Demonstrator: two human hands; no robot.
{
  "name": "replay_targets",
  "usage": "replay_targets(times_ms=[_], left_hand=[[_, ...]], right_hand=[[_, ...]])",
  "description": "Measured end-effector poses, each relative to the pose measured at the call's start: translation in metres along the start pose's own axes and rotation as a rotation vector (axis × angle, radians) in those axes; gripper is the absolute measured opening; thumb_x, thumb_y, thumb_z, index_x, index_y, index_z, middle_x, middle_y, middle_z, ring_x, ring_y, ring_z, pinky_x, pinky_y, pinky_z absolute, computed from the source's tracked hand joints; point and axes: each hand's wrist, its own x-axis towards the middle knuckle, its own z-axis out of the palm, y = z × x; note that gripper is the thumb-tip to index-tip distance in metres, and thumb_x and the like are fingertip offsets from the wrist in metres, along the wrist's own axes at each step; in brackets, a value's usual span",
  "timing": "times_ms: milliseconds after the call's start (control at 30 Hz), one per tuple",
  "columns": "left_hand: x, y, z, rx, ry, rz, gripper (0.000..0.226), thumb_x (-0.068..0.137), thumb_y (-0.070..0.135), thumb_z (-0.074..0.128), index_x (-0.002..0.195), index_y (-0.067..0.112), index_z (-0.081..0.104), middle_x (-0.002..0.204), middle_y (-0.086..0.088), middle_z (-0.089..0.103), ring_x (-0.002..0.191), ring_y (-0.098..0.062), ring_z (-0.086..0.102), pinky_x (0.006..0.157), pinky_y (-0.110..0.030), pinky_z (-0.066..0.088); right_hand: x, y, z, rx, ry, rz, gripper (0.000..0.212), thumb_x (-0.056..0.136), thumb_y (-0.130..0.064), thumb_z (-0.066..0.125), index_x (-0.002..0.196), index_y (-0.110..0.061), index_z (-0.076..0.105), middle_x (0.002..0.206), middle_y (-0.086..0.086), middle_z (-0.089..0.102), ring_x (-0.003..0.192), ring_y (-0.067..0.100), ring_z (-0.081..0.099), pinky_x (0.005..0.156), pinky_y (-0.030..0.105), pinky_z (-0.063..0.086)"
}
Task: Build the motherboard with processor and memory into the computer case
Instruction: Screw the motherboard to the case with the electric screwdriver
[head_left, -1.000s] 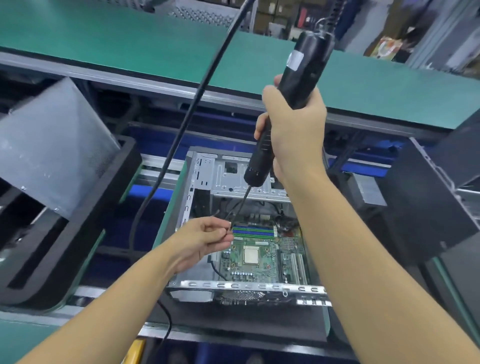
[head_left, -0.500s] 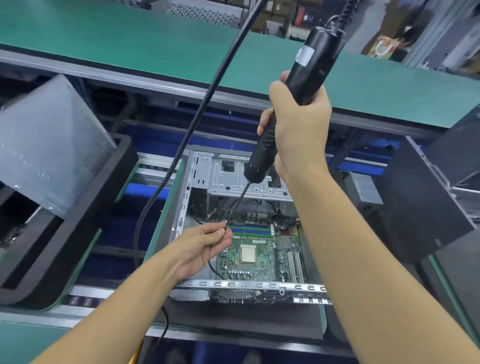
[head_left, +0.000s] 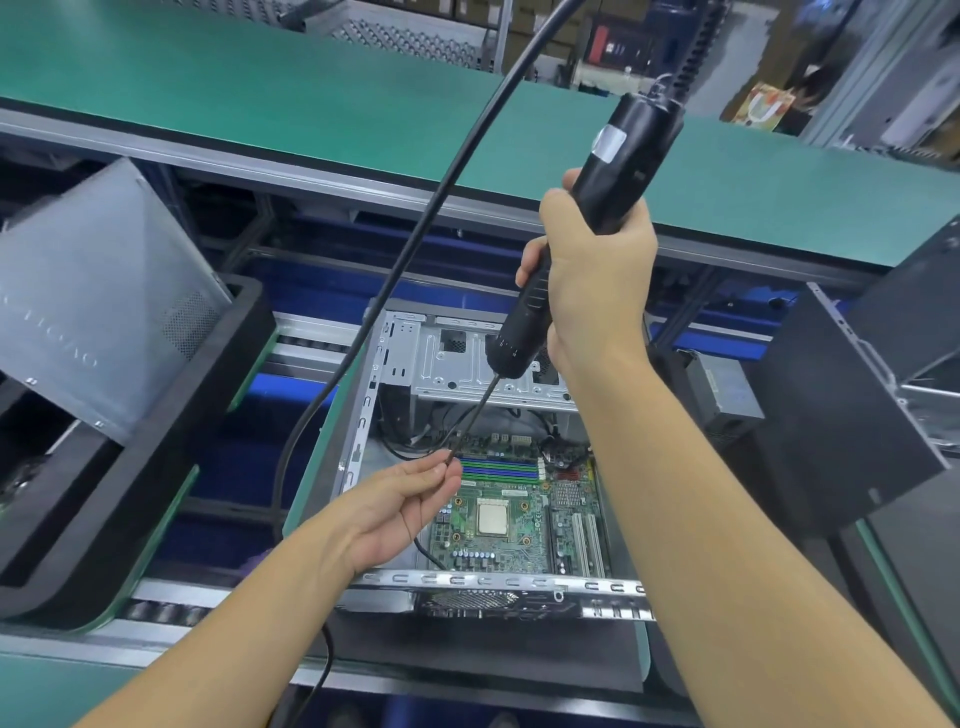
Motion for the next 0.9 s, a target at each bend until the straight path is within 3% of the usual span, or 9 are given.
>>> replay_targets(times_ms=[233, 433, 900], left_hand=[[0.000, -0.006, 0.001, -0.080, -0.020, 0.003, 0.037, 0.074, -0.006, 0.064, 0.111, -0.006, 0.059, 0.088, -0.015, 0.072, 0.078, -0.018, 0.073, 0.069, -0.025, 0.061], [0.005, -0.006, 0.002, -0.027, 0.005, 0.049, 0.023, 0.091, -0.009, 0.052, 0.113, -0.005, 0.059, 0.085, -0.014, 0.073, 0.076, -0.016, 0.073, 0.061, -0.023, 0.059], [0.010, -0.010, 0.000, -0.108, 0.016, 0.053, 0.020, 0.088, -0.002, 0.057, 0.107, -0.006, 0.060, 0.086, -0.014, 0.073, 0.076, -0.015, 0.073, 0.060, -0.021, 0.058]], right_hand=[[0.000, -0.002, -0.004, 0.010, 0.005, 0.009, 0.014, 0.084, -0.011, 0.064, 0.093, -0.016, 0.054, 0.061, -0.021, 0.060, 0.047, 0.016, 0.050, 0.050, 0.031, 0.049], [0.001, -0.002, -0.005, 0.037, 0.013, 0.056, 0.017, 0.083, -0.008, 0.063, 0.097, -0.015, 0.055, 0.061, -0.021, 0.059, 0.047, 0.017, 0.050, 0.051, 0.032, 0.048], [0.004, 0.001, -0.007, 0.058, 0.042, 0.046, 0.018, 0.085, -0.006, 0.063, 0.100, -0.014, 0.056, 0.063, -0.022, 0.059, 0.049, 0.017, 0.050, 0.051, 0.032, 0.049]])
